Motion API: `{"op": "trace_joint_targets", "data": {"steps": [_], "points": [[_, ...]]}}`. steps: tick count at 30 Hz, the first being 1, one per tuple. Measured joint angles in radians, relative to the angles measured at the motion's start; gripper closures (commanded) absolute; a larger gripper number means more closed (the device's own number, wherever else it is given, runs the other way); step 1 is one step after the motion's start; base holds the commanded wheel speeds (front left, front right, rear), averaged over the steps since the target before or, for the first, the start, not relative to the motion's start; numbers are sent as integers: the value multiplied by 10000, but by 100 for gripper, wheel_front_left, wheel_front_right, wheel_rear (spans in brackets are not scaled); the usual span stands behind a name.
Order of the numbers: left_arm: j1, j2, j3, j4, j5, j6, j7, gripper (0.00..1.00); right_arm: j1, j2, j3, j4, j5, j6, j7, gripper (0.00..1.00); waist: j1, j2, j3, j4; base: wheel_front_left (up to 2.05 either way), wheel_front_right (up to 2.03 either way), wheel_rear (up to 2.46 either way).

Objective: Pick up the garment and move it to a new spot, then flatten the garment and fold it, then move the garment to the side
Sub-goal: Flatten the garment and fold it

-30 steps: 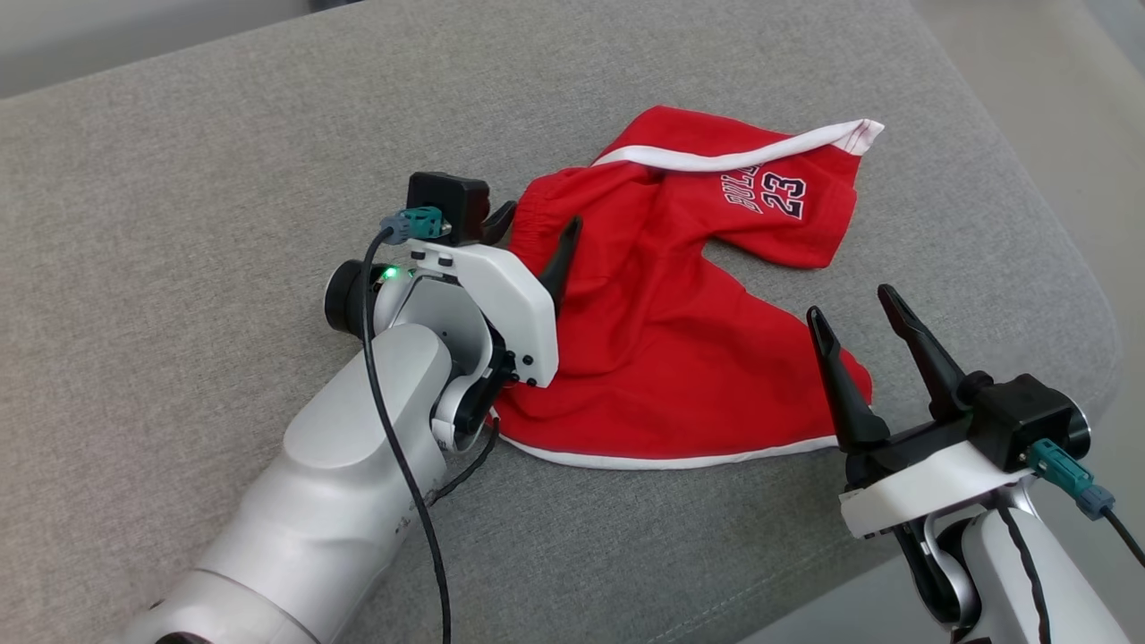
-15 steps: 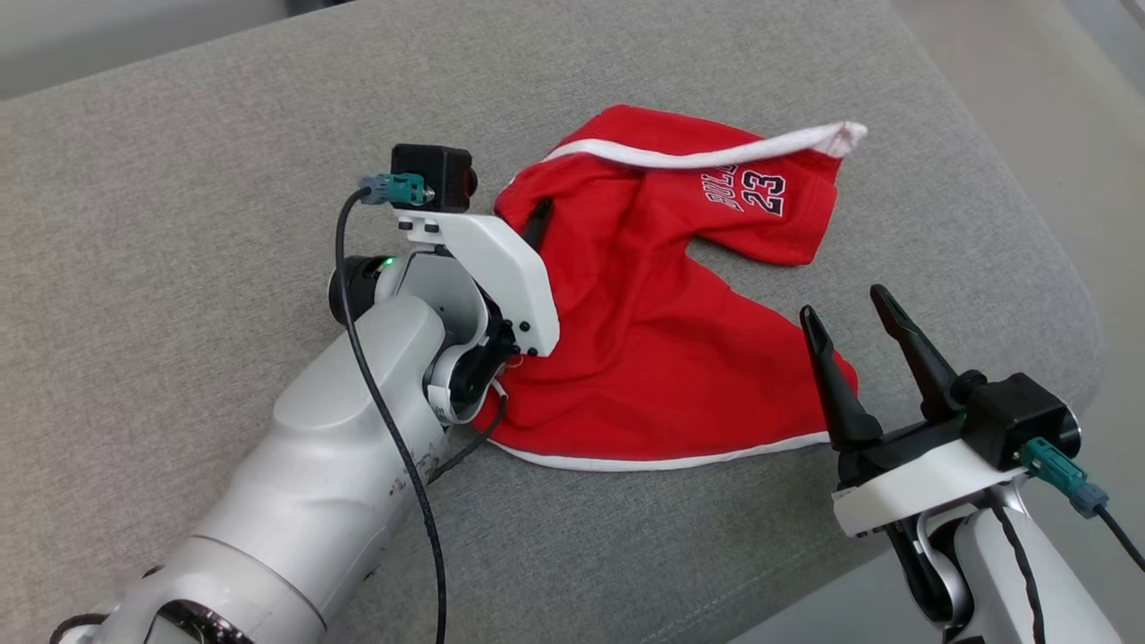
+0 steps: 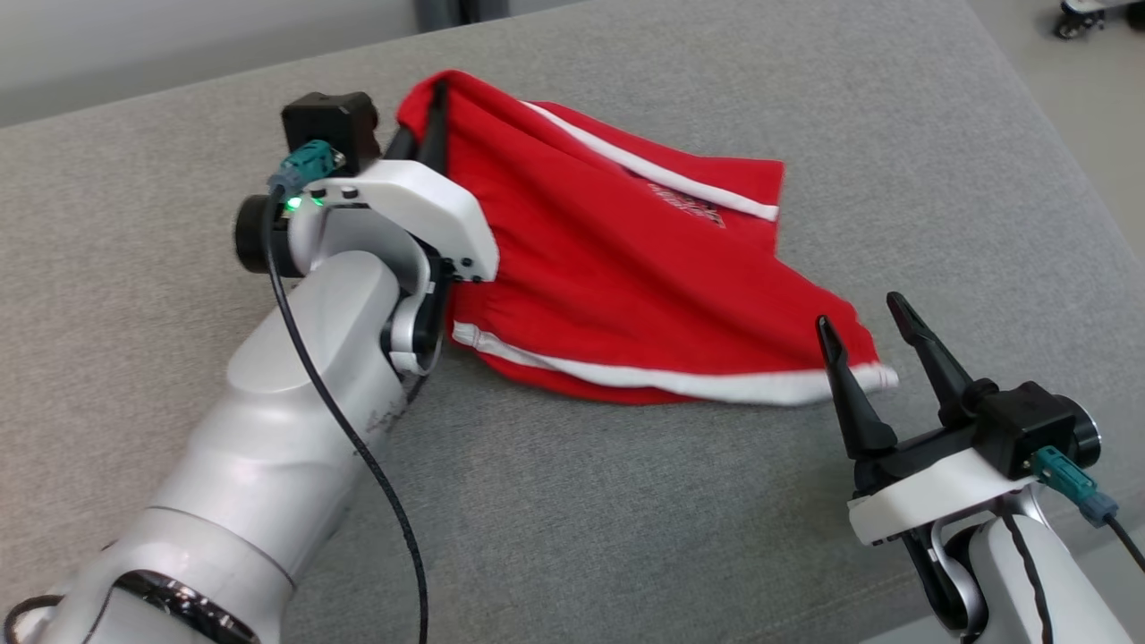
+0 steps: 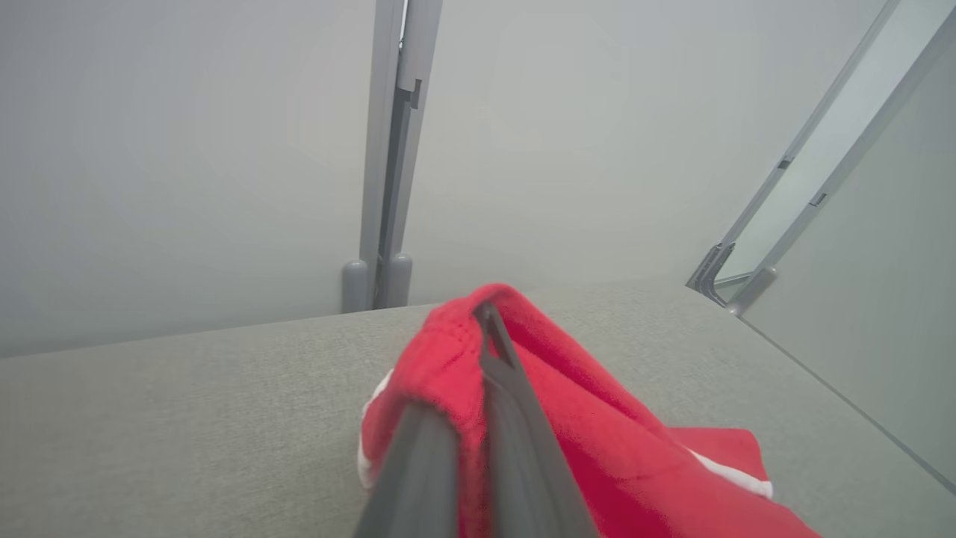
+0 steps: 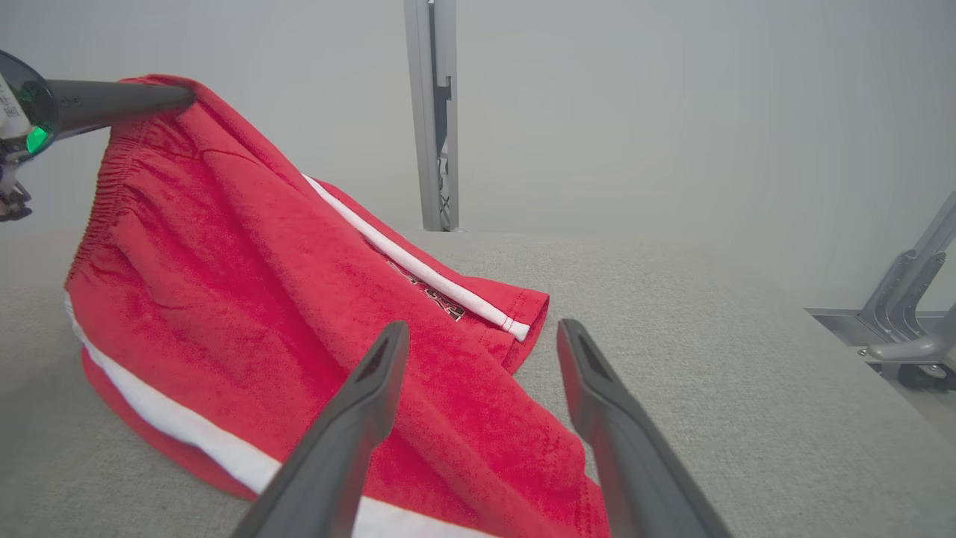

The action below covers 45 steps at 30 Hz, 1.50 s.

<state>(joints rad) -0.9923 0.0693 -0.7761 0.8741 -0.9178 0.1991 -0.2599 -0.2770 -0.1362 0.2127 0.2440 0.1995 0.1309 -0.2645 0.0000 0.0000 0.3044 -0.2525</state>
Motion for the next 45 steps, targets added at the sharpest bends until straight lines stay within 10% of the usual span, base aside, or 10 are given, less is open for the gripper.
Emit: {"op": "trace_joint_targets", "data": {"steps": [2, 4, 5, 21, 32, 45], "points": [[27, 155, 146, 40, 472, 341, -4, 99, -9, 0, 105, 4, -10, 0, 0, 0, 0, 0, -75, 152, 0, 0, 0], [237, 207, 127, 430, 616, 405, -17, 23, -31, 17, 209, 21, -29, 2, 0, 0, 0, 0, -142, 210, 0, 0, 0], [387, 153, 44, 713, 621, 407, 13, 0, -58, 17, 230, 31, -31, 0, 0, 0, 0, 0, -154, 214, 0, 0, 0], [685, 176, -94, 2084, 1007, 483, 6, 0, 27, -115, -12, -56, -115, 0, 0, 0, 0, 0, -712, 578, 0, 0, 0], [3958, 1290, 2681, -3490, 2943, 943, -17, 0, 832, -207, -830, -477, -157, 0, 0, 0, 0, 0, -1637, 1481, 0, 0, 0], [7721, 280, 4182, -6243, 4638, 123, -17, 0, 1463, 0, -1498, -871, -314, 0, 0, 0, 1, 0, -2083, 2115, 0, 0, 0]]}}
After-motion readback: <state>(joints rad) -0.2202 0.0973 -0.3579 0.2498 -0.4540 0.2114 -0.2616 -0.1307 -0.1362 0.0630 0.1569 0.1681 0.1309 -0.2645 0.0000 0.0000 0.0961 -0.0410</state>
